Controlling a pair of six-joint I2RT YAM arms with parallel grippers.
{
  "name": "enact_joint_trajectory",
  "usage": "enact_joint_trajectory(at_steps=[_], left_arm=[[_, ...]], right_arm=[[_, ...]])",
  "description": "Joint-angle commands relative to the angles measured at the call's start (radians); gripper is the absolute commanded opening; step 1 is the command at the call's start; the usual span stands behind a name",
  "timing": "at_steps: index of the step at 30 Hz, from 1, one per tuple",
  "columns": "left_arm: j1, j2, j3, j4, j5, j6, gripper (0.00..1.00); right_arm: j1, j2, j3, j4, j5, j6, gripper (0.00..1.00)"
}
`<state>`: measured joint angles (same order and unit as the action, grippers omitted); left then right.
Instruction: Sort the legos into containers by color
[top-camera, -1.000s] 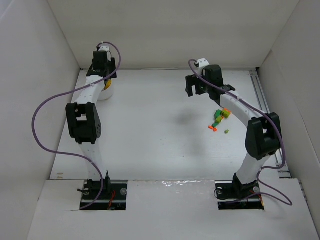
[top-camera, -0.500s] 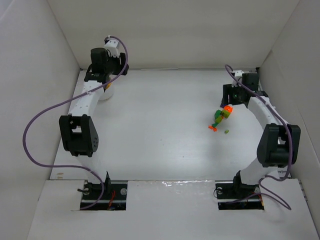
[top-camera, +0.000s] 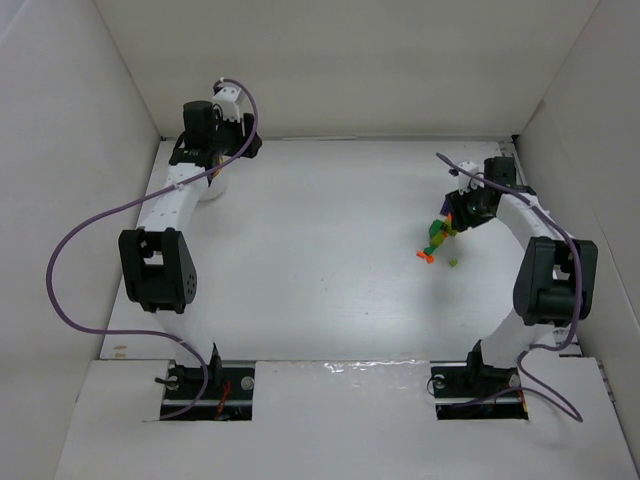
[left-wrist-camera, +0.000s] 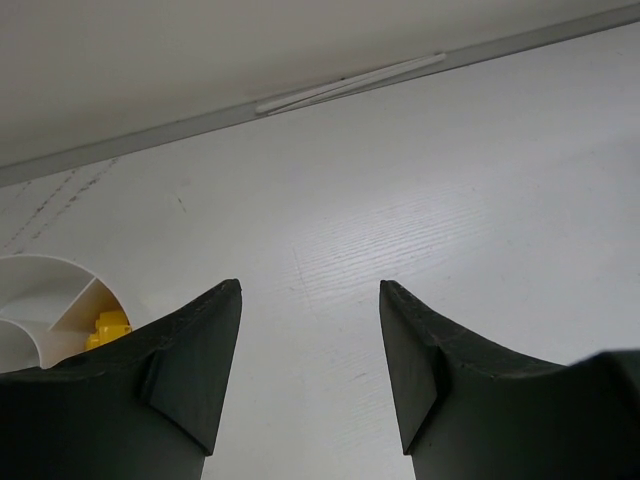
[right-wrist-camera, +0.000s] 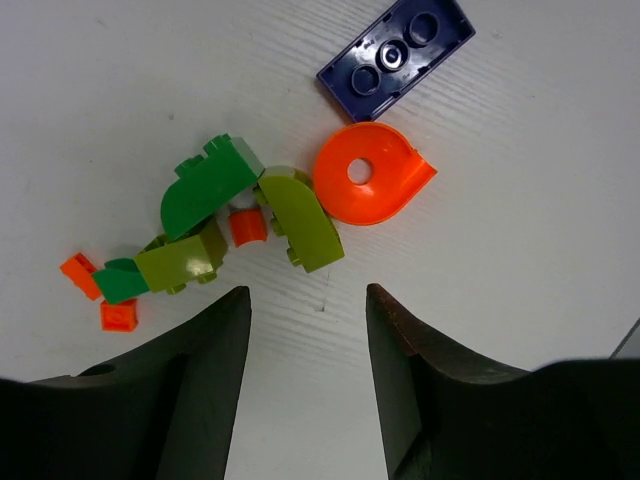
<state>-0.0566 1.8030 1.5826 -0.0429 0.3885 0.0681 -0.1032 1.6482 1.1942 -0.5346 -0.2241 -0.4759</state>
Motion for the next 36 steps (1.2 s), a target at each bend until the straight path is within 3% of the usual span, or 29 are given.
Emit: enact_joint_trajectory(at_steps=[1, 9, 30, 33, 36], left_arm=[[0.004, -0.014, 0.033, 0.011, 0.039, 0.006, 0.54], [0.004, -0.015, 0.033, 0.011, 0.058, -0.004, 0.54], [0.004, 0.068, 0.143, -0.028, 0.076, -0.034, 0.55], [0.004, 0.068, 0.143, -0.028, 0.076, -0.034, 0.58], [0.004, 0.078, 0.143, -0.028, 0.076, -0.034, 0.58]], right_arm=[[0.002, 0.047, 0.064, -0.005, 0.0, -0.061, 0.55], [0.002, 0.143, 0.151, -0.027, 0.0, -0.102, 0.55], [0.049, 0.226, 0.145, -0.083, 0.04, -0.153, 0.53], [0.049, 0.248, 0.157, -0.093, 0.049, -0.153, 0.51], [0.049, 0.248, 0.157, -0.102, 0.049, -0.153, 0.43]])
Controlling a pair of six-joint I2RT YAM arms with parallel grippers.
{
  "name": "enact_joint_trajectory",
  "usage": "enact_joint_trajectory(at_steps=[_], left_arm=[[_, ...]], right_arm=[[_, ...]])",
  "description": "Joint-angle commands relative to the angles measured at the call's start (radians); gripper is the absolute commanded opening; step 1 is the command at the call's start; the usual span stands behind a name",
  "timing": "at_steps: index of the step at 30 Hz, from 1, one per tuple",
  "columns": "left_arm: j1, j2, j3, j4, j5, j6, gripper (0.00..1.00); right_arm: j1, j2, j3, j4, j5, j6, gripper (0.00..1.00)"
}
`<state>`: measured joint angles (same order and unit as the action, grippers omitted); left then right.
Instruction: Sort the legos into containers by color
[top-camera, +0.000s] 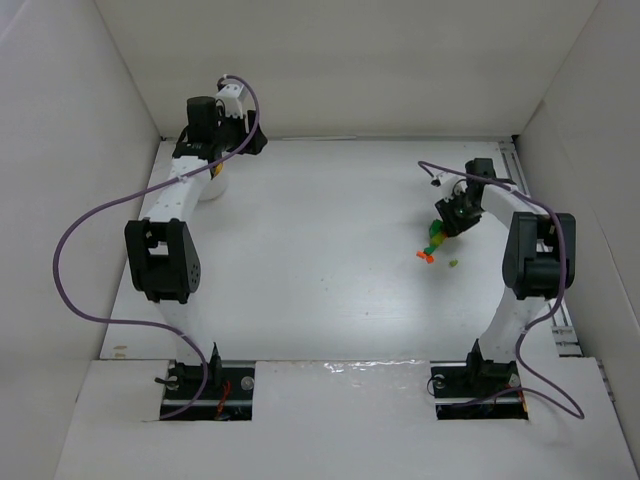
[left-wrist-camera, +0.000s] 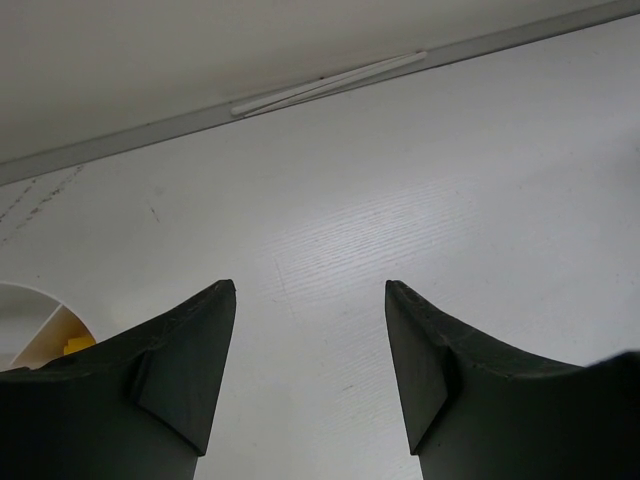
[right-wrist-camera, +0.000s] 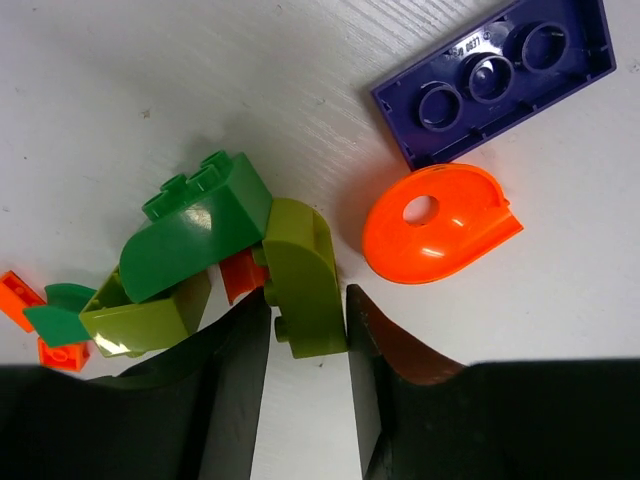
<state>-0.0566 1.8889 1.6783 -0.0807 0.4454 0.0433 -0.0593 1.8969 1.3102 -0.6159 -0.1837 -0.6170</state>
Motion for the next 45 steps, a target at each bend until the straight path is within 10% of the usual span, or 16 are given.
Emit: enact_joint_trajectory(at_steps=[1, 10, 19, 45], left_arm=[[0.004, -0.008, 0.047, 0.01, 0.019, -0.01, 0.58], [0.024, -0.008, 0.035, 0.01, 0.287, -0.108, 0.57], [-0.031, -0.03, -0.045, 0.134, 0.513, -0.367, 0.61], [-0.152, 0.111, 0.167, 0.003, 0.621, -0.299, 0.7]], right_arm=[[0.006, -0.001, 0.041, -0.021, 0.009, -0.012, 0.41], [0.015, -0.108, 0.089, -0.03, -0.104, 0.037, 0.16], [0.243, -0.196, 0.241, 0.125, -0.292, 0.241, 0.15], [0.593, -0.055, 0.403, 0.375, -0.142, 0.336, 0.13]])
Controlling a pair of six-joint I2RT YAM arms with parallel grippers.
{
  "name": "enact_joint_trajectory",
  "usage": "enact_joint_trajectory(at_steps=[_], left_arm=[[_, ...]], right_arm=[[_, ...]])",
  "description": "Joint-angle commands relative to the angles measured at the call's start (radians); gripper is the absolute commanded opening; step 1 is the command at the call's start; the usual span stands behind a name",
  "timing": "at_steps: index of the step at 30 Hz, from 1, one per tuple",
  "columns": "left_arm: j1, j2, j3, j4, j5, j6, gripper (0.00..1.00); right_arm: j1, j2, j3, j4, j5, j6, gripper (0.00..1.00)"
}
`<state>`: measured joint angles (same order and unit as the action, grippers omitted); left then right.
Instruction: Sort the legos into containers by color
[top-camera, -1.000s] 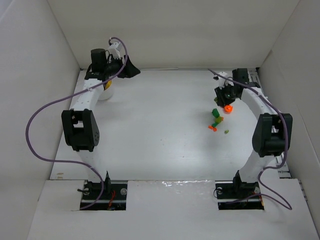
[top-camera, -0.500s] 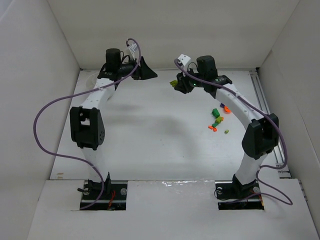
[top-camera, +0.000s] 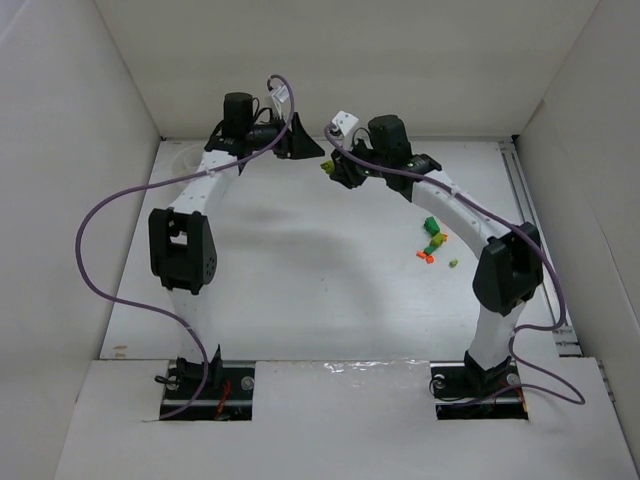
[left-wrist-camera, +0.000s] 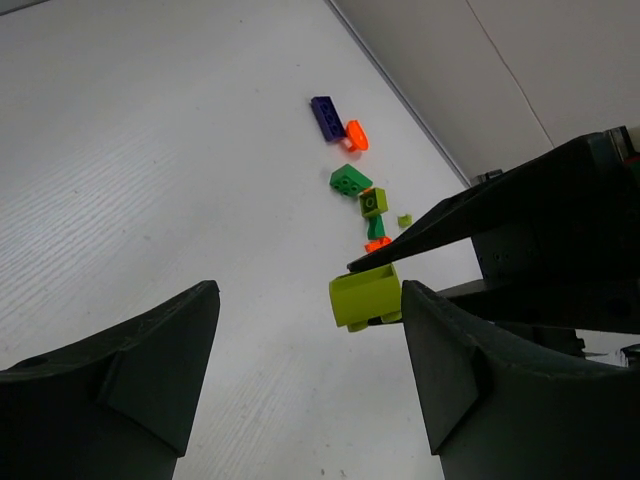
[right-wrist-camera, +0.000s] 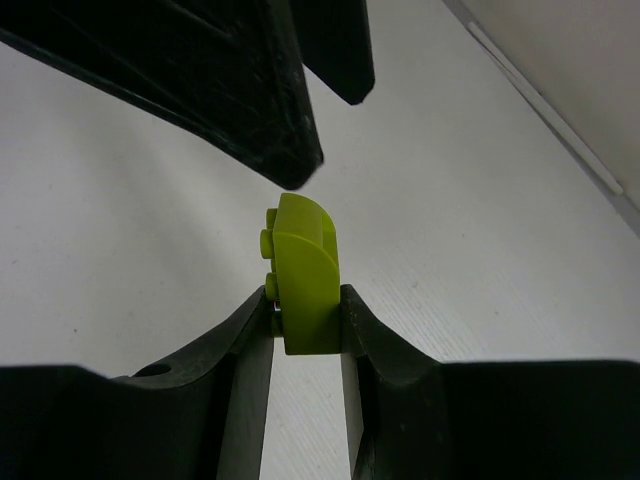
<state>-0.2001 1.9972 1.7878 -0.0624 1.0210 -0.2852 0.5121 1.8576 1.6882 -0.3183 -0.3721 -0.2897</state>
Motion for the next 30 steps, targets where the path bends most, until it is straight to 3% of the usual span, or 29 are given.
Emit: enact_joint_trajectory(at_steps=[1, 19, 30], left_arm=[[-0.018, 0.012, 0.067, -0.016, 0.045, 0.043, 0.7], [-0.036, 0.061, 0.122, -0.037, 0.116, 0.052, 0.7], [-0.045, 0.071, 0.14, -0.028, 0.134, 0.052, 0.54]], right_arm=[[0.031, -0.015, 0.016, 0.087, 0.056, 0.009, 0.13], [0.04, 0.012, 0.016, 0.136, 0.142, 0.009, 0.12], [0.04, 0.012, 0.016, 0.136, 0.151, 0.0, 0.12]])
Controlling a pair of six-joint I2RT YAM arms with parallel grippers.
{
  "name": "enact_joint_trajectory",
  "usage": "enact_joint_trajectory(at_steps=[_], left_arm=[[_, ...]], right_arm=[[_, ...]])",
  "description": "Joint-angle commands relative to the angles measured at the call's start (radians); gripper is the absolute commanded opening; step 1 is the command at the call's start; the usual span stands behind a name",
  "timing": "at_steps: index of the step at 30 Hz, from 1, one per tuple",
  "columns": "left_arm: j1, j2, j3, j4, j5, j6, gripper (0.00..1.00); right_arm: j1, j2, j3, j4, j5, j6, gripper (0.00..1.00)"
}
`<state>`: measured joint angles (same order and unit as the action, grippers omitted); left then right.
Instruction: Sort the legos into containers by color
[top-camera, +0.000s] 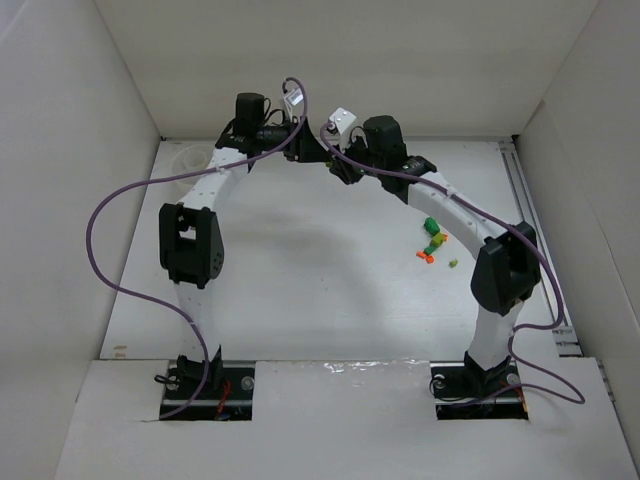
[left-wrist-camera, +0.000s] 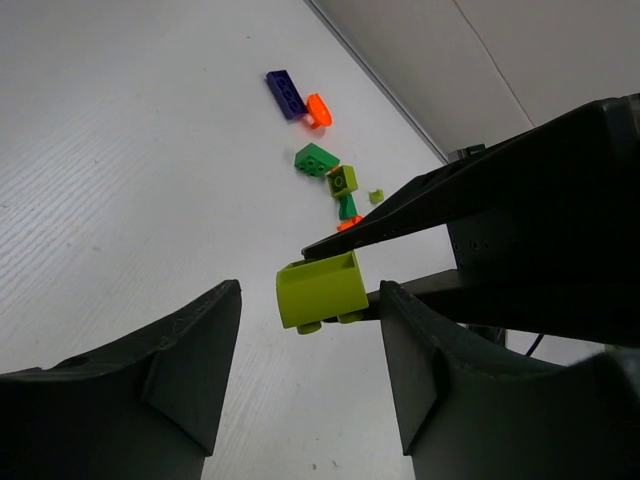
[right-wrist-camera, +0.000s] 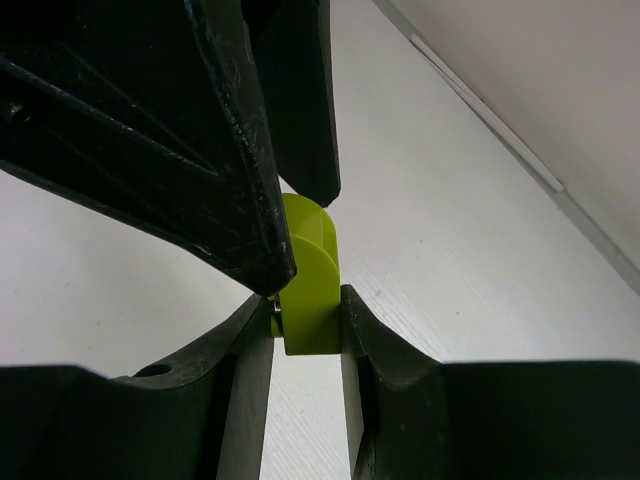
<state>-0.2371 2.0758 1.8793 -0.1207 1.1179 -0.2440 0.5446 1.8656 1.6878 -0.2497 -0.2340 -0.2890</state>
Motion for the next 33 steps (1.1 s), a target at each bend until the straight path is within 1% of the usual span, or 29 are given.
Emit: enact_joint_trajectory(at_steps=[1, 4, 7, 10, 11, 13, 14, 16, 17, 18, 19, 21, 23, 25, 28, 29, 31, 32, 33], left_arm=[[-0.008, -0.008, 0.049, 0.03, 0.046, 0.011, 0.52], [-0.017, -0.008, 0.049, 0.03, 0.046, 0.02, 0.49], [-0.018, -0.008, 0.049, 0.03, 0.046, 0.02, 0.39], [-0.018, -0.008, 0.058, 0.03, 0.046, 0.02, 0.24], [-0.018, 0.001, 0.058, 0.03, 0.046, 0.029, 0.15], [-0.018, 0.001, 0.058, 0.03, 0.046, 0.029, 0.04], [-0.018, 0.001, 0.058, 0.02, 0.033, 0.038, 0.01], [-0.018, -0.008, 0.047, 0.019, 0.02, 0.048, 0.0], [-0.018, -0.017, 0.047, 0.019, 0.011, 0.048, 0.0], [-0.018, -0.026, 0.037, 0.019, 0.002, 0.048, 0.0], [-0.018, -0.026, 0.037, 0.029, -0.021, 0.048, 0.0], [-0.018, -0.054, 0.006, 0.05, -0.048, 0.048, 0.0], [-0.007, -0.072, -0.022, 0.062, -0.075, 0.037, 0.0], [0.005, -0.095, -0.042, 0.082, -0.095, 0.026, 0.0], [0.031, -0.124, -0.075, 0.073, -0.154, 0.054, 0.0], [0.041, -0.138, -0.084, 0.031, -0.2, 0.08, 0.0], [0.051, -0.17, -0.129, -0.003, -0.256, 0.148, 0.0], [0.074, -0.212, -0.152, -0.004, -0.277, 0.149, 0.0], [0.091, -0.233, -0.207, -0.004, -0.324, 0.149, 0.0]], right_arm=[[0.008, 0.004, 0.016, 0.067, 0.013, -0.001, 0.12], [0.017, 0.004, 0.016, 0.067, 0.022, -0.012, 0.12], [0.026, 0.004, 0.007, 0.076, 0.045, -0.012, 0.11], [0.026, 0.004, 0.007, 0.076, 0.045, -0.012, 0.11], [0.026, 0.004, 0.007, 0.076, 0.045, -0.012, 0.11], [0.026, 0.004, 0.007, 0.086, 0.045, -0.012, 0.11], [0.026, 0.004, 0.007, 0.086, 0.045, -0.012, 0.13], [0.026, 0.004, -0.002, 0.086, 0.054, -0.012, 0.18], [0.026, 0.004, -0.014, 0.086, 0.055, -0.012, 0.23], [0.026, -0.005, -0.014, 0.086, 0.055, -0.003, 0.42], [0.026, -0.014, -0.026, 0.086, 0.065, -0.002, 0.53], [0.026, -0.038, -0.063, 0.104, 0.065, -0.002, 0.66], [0.015, -0.065, -0.103, 0.118, 0.065, -0.002, 0.7], [0.002, -0.101, -0.166, 0.118, 0.056, -0.002, 0.78], [-0.052, -0.143, -0.25, 0.118, 0.022, 0.008, 0.79], [-0.066, -0.154, -0.27, 0.118, 0.022, 0.02, 0.81], [-0.11, -0.166, -0.312, 0.118, 0.013, 0.039, 0.81], [-0.124, -0.175, -0.321, 0.118, 0.003, 0.062, 0.81], [-0.138, -0.175, -0.321, 0.118, 0.002, 0.074, 0.82]])
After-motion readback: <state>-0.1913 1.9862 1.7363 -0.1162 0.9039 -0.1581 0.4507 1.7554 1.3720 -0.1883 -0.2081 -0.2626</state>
